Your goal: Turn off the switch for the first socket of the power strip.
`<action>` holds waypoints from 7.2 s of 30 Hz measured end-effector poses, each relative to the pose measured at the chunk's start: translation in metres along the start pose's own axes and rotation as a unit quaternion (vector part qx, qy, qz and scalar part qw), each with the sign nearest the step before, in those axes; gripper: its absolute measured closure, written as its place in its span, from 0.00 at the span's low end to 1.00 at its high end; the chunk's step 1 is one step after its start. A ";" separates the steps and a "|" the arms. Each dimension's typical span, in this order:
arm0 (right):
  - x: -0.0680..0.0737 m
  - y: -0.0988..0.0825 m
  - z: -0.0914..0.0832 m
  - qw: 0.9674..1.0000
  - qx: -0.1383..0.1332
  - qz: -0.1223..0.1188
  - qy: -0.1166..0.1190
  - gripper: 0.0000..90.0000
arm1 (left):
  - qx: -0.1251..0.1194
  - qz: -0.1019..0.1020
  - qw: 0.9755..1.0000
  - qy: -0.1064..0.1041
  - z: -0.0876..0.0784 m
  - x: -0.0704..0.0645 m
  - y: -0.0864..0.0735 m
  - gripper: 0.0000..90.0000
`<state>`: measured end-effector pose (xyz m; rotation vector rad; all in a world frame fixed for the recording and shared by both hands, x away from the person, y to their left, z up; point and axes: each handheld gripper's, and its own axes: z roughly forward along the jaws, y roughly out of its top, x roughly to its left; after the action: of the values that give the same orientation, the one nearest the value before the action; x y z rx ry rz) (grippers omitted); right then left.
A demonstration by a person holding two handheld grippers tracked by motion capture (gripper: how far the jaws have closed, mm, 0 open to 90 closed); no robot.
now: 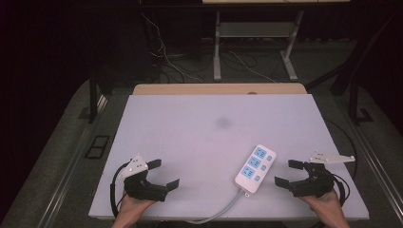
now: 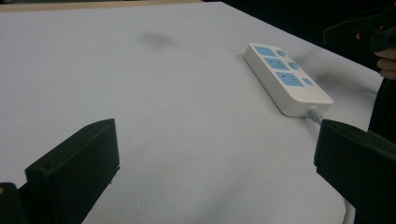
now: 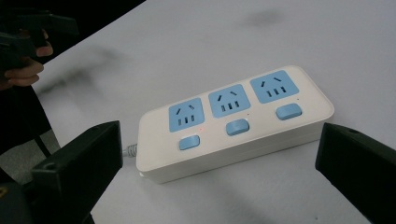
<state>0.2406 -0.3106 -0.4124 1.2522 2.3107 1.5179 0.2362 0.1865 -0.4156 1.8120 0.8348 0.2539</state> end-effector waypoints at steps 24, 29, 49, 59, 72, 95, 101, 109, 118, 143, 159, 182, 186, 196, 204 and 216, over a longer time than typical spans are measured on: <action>-0.004 0.000 0.004 1.000 0.017 0.005 0.001 0.01 | 0.004 -0.007 1.000 -0.009 0.001 0.004 -0.003 0.00; -0.004 0.002 0.005 1.000 0.020 0.005 0.001 0.01 | 0.002 -0.008 1.000 -0.010 0.001 0.003 -0.003 0.00; 0.002 0.016 0.010 0.999 0.052 -0.012 0.007 0.01 | 0.005 -0.012 1.000 -0.012 0.001 0.003 -0.005 0.00; 0.009 0.033 0.016 0.997 0.066 -0.039 0.014 0.01 | 0.006 -0.012 1.000 -0.014 0.001 0.003 -0.005 0.00; 0.010 0.044 0.026 0.994 0.089 -0.055 0.017 0.01 | 0.004 -0.014 1.000 -0.013 0.001 0.004 -0.005 0.00; 0.018 0.052 0.054 0.981 0.161 -0.101 0.042 0.01 | 0.007 -0.013 1.000 -0.015 0.002 0.004 -0.005 0.00; 0.023 0.056 0.060 0.976 0.178 -0.117 0.048 0.01 | 0.007 -0.012 1.000 -0.014 0.002 0.003 -0.005 0.00; 0.029 0.063 0.064 0.966 0.199 -0.144 0.075 0.17 | 0.008 -0.010 1.000 -0.015 0.002 0.003 -0.005 0.00; 0.033 0.067 0.065 0.957 0.214 -0.174 0.090 0.42 | 0.009 -0.010 1.000 -0.015 0.002 0.004 -0.005 0.00; 0.028 0.066 0.076 0.939 0.265 -0.191 0.109 1.00 | 0.011 -0.009 1.000 -0.015 0.003 0.003 -0.005 0.00; 0.021 0.063 0.080 0.938 0.275 -0.185 0.102 1.00 | 0.012 -0.009 1.000 -0.015 0.003 0.003 -0.005 0.00; 0.008 0.052 0.083 0.940 0.274 -0.176 0.100 1.00 | 0.015 -0.006 1.000 -0.015 0.003 0.003 -0.006 0.00; 0.007 0.052 0.083 0.941 0.274 -0.172 0.102 1.00 | 0.014 -0.008 1.000 -0.015 0.003 0.003 -0.005 0.00; 0.007 0.050 0.084 0.942 0.271 -0.169 0.101 1.00 | 0.017 -0.006 1.000 -0.015 0.003 0.002 -0.005 0.00; 0.007 0.051 0.084 0.941 0.270 -0.176 0.103 1.00 | 0.019 -0.007 1.000 -0.016 0.004 0.002 -0.005 0.00; 0.007 0.051 0.084 0.941 0.270 -0.174 0.106 1.00 | 0.018 -0.007 1.000 -0.015 0.003 0.003 -0.006 0.00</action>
<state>0.3071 -0.2375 -0.4108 0.7060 3.0207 0.9721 0.2376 0.1877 -0.4223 1.8379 0.8360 0.2034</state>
